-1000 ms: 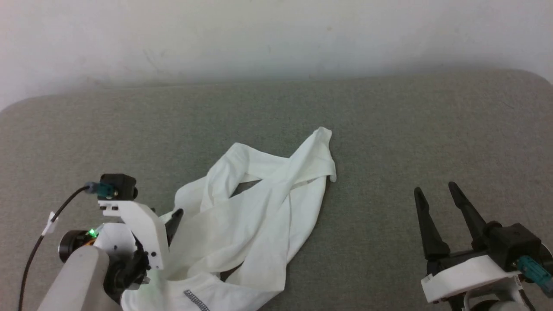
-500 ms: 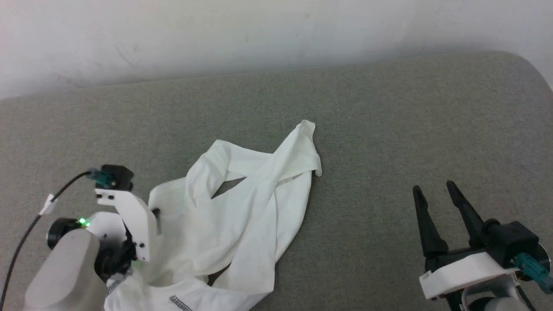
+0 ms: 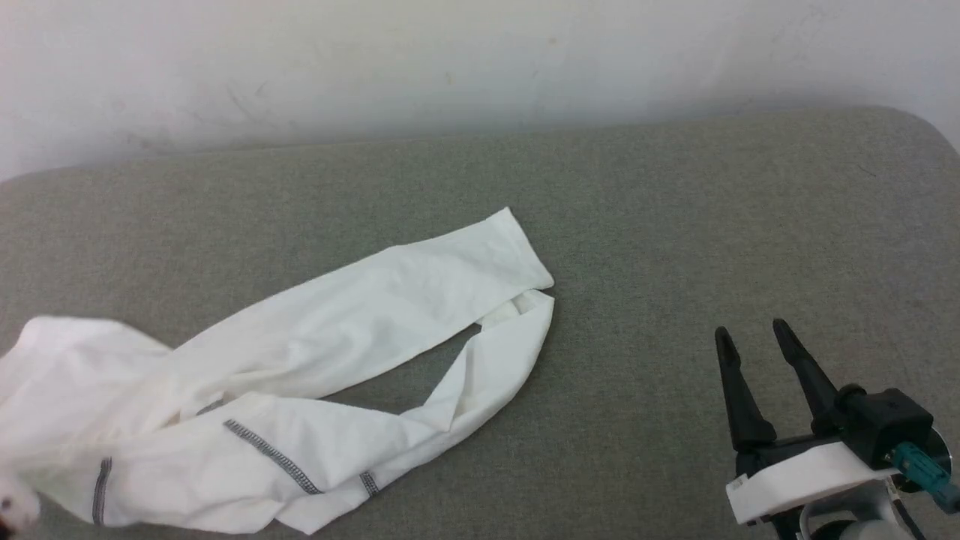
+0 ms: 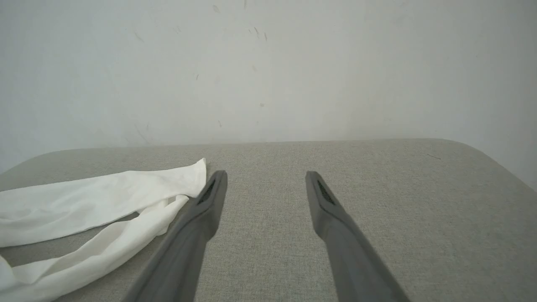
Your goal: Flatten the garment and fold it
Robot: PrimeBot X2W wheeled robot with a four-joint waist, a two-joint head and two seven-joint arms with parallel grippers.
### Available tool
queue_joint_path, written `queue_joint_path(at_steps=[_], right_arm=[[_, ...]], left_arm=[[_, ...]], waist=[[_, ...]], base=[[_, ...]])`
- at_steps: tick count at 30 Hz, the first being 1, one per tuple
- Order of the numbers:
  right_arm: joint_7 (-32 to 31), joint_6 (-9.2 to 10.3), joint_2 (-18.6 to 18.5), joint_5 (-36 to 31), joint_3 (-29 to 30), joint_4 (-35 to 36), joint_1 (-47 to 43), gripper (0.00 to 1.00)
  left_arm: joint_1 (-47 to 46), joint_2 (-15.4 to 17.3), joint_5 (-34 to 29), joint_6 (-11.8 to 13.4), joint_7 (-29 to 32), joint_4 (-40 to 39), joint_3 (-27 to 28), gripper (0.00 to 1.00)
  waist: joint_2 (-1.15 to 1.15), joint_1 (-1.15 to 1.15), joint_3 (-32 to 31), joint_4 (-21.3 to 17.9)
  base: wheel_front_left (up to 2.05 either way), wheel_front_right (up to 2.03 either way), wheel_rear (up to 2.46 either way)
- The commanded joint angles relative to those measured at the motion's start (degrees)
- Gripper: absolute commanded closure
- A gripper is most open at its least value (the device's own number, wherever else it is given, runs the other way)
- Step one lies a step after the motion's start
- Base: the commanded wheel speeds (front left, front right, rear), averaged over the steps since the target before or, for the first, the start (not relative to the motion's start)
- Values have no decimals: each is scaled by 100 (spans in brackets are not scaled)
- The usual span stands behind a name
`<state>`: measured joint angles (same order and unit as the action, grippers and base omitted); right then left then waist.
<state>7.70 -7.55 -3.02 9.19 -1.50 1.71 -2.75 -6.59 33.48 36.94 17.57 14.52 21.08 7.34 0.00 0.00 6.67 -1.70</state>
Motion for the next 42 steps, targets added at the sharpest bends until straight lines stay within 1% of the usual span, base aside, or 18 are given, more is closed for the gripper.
queue_joint_path(at_steps=[1,3,4,5,6,10,15,18,21,26,29,31,35,42], right_arm=[[53,6,14,36,-7,5,-27,0],[63,6,14,45,0,1,-24,0],[64,6,14,44,0,-5,-22,0],[64,6,14,41,0,-11,-21,0],[64,6,14,36,1,-17,-20,0],[40,6,14,10,10,-28,-33,0],[-6,6,14,-18,2,-33,-105,0],[-41,6,14,-28,1,-31,-171,0],[-71,6,14,-46,33,-34,-232,0],[-172,6,14,-103,29,-130,-245,0],[-232,6,14,-301,-31,-227,-193,0],[-327,6,14,-314,-89,-398,-104,0],[-792,6,-3,-204,-332,-1030,287,0],[-1704,6,-151,752,-1127,-2518,1699,0]], left_arm=[[463,-121,175,130,-5,-34,188,100],[813,-284,320,158,-21,-26,305,100],[943,-372,385,121,-12,-23,308,86],[1024,-449,430,73,-46,-49,305,49],[1059,-516,467,17,-155,-101,327,0],[1069,-718,388,-132,-910,-354,382,0],[1112,-881,46,-278,-1953,-715,298,0],[1194,-980,-205,-419,-2453,-1015,93,0],[1244,-1098,-538,-552,-2777,-1443,-189,0],[1313,-1344,-1084,-751,-2933,-2117,-597,0],[1371,-1431,-1252,-825,-2943,-2292,-731,0],[1425,-1520,-1390,-884,-2947,-2428,-869,0],[1439,-1705,-1632,-956,-2950,-2648,-1118,0],[1156,-1990,-1971,-1120,-2951,-2726,-1498,0]], waist=[[0,0,18,-14],[0,0,37,-16],[0,0,43,-19],[0,0,43,-18],[0,0,36,-13],[0,0,-70,1],[0,0,-283,-21],[0,0,-400,-30],[0,0,-460,-19],[0,0,-474,43],[0,0,-453,71],[0,0,-427,114],[0,0,-329,286],[0,0,-37,792]], base=[[0,0,0],[0,0,0],[0,0,0],[0,0,0],[0,0,0],[0,0,0],[0,0,0],[0,0,0],[0,0,0],[0,0,0],[0,0,0],[0,0,0],[0,0,0],[0,0,0]])
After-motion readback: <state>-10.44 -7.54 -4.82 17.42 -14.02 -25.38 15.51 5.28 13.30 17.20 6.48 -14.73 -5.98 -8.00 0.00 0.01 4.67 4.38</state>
